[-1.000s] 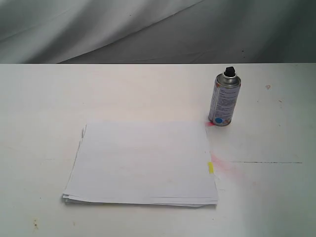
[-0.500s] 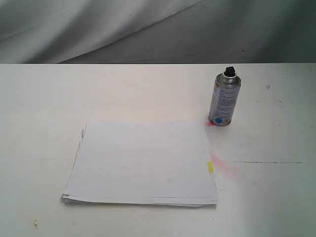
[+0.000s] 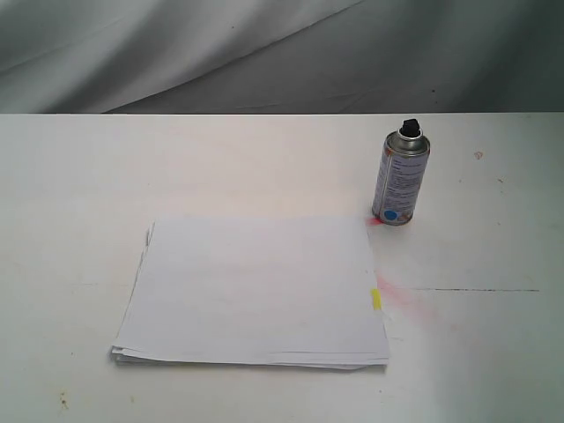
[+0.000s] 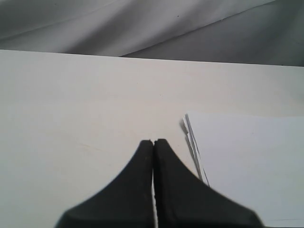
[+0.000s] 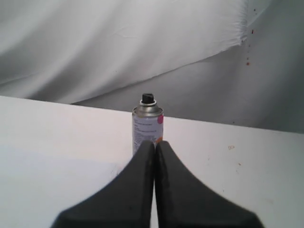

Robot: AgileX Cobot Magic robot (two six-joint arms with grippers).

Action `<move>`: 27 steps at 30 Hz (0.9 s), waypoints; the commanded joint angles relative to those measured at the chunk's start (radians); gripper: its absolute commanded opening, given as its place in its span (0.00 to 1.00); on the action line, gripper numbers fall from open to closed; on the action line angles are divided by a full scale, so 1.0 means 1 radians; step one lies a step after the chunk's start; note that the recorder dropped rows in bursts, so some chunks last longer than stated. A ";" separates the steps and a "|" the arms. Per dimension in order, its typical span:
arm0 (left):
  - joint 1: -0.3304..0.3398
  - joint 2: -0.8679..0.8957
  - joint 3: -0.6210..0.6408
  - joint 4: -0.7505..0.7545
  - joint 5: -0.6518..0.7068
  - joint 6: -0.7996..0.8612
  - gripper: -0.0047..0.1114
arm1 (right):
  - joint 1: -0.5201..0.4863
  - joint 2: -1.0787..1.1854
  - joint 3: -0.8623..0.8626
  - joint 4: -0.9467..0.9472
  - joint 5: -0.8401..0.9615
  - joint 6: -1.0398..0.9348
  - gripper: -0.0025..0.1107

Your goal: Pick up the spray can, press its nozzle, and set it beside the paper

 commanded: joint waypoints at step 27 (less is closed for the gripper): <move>-0.005 0.004 -0.002 0.004 -0.001 -0.004 0.04 | 0.215 1.090 -0.416 -0.070 -0.476 0.067 0.02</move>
